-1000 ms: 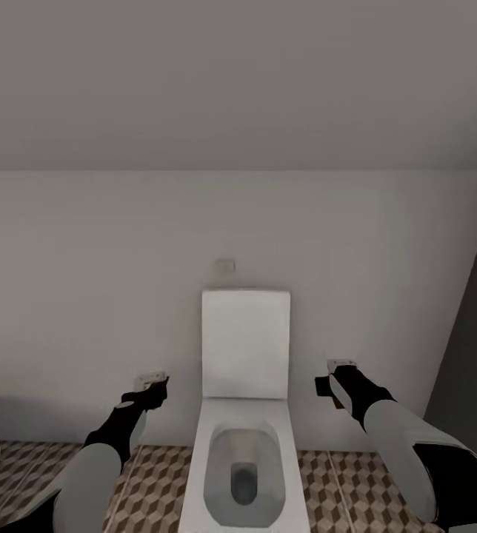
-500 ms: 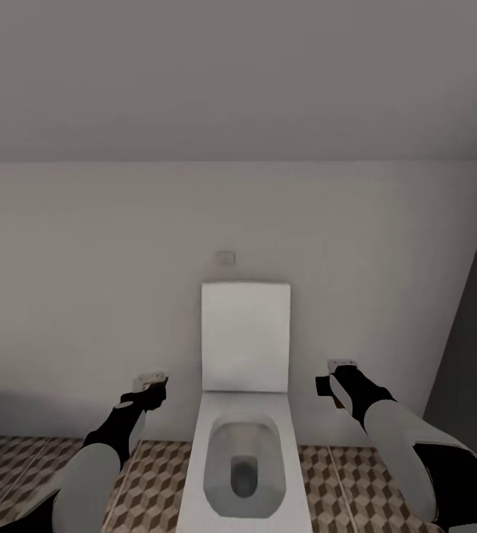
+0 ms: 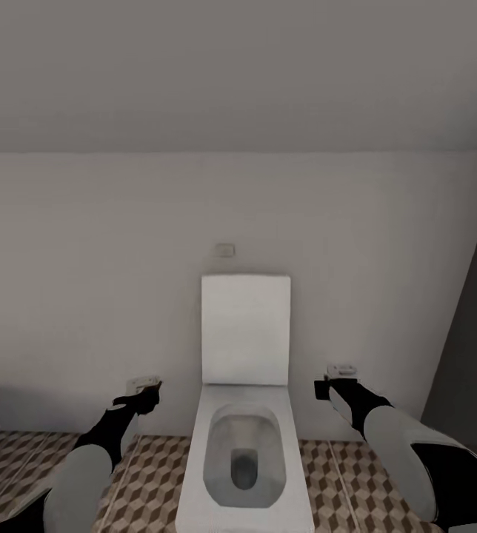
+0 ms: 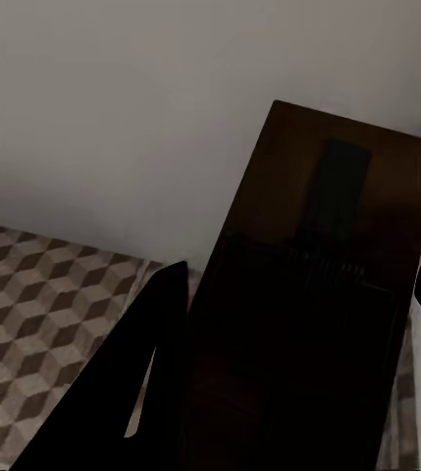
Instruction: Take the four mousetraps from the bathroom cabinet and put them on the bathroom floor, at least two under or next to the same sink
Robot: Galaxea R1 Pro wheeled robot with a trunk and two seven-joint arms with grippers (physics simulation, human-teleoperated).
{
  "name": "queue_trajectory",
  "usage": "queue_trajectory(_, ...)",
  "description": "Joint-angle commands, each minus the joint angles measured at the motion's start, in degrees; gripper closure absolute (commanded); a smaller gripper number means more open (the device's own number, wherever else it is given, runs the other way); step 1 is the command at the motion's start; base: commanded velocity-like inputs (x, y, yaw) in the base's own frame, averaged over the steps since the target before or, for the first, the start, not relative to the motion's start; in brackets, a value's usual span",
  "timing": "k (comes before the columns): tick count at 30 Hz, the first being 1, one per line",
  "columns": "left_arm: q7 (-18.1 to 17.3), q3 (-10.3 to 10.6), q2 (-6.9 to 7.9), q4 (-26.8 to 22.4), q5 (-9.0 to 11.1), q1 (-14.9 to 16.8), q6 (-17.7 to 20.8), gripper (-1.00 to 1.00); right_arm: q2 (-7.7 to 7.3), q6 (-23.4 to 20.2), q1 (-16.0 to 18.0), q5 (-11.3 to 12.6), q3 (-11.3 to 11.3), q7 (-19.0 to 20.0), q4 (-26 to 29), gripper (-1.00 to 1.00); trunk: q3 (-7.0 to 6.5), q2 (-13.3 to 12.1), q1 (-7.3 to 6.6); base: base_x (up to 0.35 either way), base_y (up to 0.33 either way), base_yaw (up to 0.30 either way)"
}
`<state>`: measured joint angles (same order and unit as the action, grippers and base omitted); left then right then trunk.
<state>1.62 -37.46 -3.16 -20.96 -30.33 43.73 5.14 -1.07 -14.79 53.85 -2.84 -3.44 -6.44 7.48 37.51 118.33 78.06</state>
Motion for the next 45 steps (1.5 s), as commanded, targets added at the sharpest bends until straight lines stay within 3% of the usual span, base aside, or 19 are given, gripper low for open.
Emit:
queue_trajectory(1,0.08,-0.17,0.26,0.23,-0.28,0.04,0.21,1.00,0.02,0.34,0.02,-0.24,-0.34,0.03,-0.46,1.00,0.24,0.45,0.22,0.000,0.000,0.000)
queue_trajectory(7,0.37,-0.19,3.06,5.77,-0.01,0.04,-0.72,1.00,0.00,8.21,-0.04,-0.24,-0.34,0.03,-7.74,1.00,1.32,2.85,1.53,0.000,0.000,0.000)
queue_trajectory(12,0.40,-0.16,4.74,10.24,-0.04,0.04,-1.06,1.00,-0.18,11.07,-0.45,-0.24,-0.30,0.03,-8.99,1.00,2.22,4.86,2.63,0.000,0.000,0.000)
queue_trajectory(15,0.48,-0.16,5.39,11.75,-0.02,0.04,-3.12,1.00,-0.62,12.59,-1.41,-0.24,-0.26,0.03,-9.12,1.00,2.76,6.06,3.29,0.000,0.000,0.000)
queue_trajectory(25,3.05,-0.17,5.70,13.90,0.03,0.04,-4.72,1.00,-1.04,13.36,-2.37,-0.37,-0.18,0.07,-9.21,1.00,4.55,10.07,5.49,0.000,0.000,0.000)
queue_trajectory(33,3.62,-0.17,5.81,15.25,0.00,0.04,-5.06,1.00,-1.19,15.71,-4.03,-3.89,-0.21,0.62,-9.22,1.00,5.99,13.28,7.24,0.000,0.000,0.000)
queue_trajectory(45,3.66,-0.17,5.83,15.33,-0.08,0.04,-5.14,1.00,-1.21,15.99,-4.28,-4.53,-0.25,0.99,-9.15,1.00,8.14,18.10,9.88,0.000,0.000,0.000)
